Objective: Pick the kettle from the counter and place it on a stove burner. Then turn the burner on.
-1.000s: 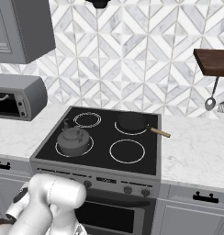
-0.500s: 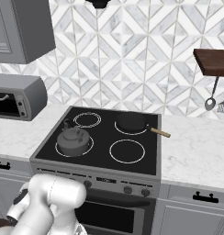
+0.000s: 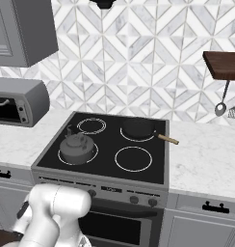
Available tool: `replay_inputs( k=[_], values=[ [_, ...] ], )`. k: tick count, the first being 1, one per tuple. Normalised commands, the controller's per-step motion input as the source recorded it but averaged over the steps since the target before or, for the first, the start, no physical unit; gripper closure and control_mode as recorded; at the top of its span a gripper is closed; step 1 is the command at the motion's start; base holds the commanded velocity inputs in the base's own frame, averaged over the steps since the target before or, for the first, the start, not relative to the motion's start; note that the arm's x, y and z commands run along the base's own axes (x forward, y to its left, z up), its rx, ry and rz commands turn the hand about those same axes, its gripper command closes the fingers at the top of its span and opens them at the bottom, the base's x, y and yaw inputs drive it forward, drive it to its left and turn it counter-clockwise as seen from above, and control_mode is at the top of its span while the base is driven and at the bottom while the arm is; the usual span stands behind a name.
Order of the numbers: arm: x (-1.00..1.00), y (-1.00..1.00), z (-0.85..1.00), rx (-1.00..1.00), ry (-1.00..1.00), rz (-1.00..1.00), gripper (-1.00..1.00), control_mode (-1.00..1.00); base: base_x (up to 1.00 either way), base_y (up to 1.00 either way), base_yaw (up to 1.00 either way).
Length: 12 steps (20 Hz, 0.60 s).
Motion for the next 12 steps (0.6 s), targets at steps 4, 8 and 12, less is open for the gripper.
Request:
replay_inputs(
  k=[4, 8, 12],
  values=[
    [0.00, 0.09, 0.22, -0.29, 0.09, 0.12, 1.00, -1.00, 0.00, 0.00, 0.00],
    [0.00, 0.17, 0.22, -0.33, 0.14, 0.07, 1.00, -1.00, 0.00, 0.00, 0.00],
    [0.00, 0.21, 0.18, -0.35, 0.19, 0.04, 1.00, -1.00, 0.00, 0.00, 0.00]
  ],
)
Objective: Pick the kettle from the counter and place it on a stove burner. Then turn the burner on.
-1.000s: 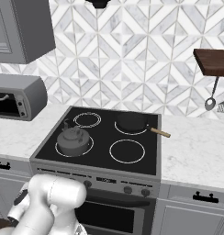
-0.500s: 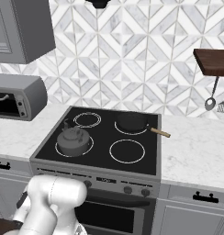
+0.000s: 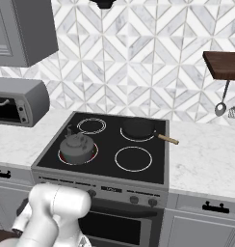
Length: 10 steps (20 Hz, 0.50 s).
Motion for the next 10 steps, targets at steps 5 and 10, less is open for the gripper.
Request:
replay_inputs(
  k=[5, 10],
  values=[
    [0.00, 0.25, 0.15, -0.36, 0.21, 0.03, 1.00, -1.00, 0.00, 0.00, 0.00],
    [0.02, 0.27, 0.16, -0.37, 0.21, 0.05, 1.00, -1.00, 0.00, 0.00, 0.00]
  ],
)
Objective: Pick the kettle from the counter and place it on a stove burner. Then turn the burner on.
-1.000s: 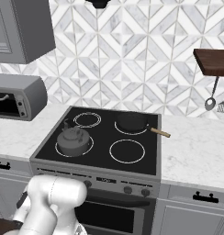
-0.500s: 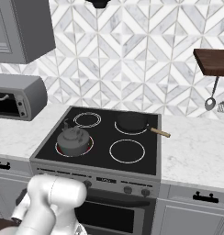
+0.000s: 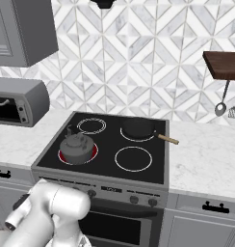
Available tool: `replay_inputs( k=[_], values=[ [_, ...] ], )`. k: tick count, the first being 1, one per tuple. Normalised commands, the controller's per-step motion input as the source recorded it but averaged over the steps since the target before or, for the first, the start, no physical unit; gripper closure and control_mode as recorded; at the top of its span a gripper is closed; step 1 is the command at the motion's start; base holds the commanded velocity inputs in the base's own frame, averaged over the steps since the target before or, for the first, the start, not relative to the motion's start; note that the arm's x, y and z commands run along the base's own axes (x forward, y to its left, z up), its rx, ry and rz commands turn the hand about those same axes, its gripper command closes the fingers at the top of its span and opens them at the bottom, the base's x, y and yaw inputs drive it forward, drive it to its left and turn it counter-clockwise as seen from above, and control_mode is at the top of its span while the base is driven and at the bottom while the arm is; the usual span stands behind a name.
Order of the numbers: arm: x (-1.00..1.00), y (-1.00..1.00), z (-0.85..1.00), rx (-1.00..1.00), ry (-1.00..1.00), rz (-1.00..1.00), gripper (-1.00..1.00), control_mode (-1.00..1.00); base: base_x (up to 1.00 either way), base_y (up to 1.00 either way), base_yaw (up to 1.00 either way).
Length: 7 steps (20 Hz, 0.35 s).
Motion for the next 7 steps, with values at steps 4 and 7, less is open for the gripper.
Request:
replay_inputs(
  k=[4, 7],
  values=[
    [0.00, 0.14, 0.01, -0.25, 0.10, 0.01, 1.00, -1.00, 0.00, 0.00, 0.00],
    [0.00, 0.03, 0.00, -0.05, 0.00, 0.00, 1.00, -1.00, 0.00, 0.00, 0.00]
  ],
)
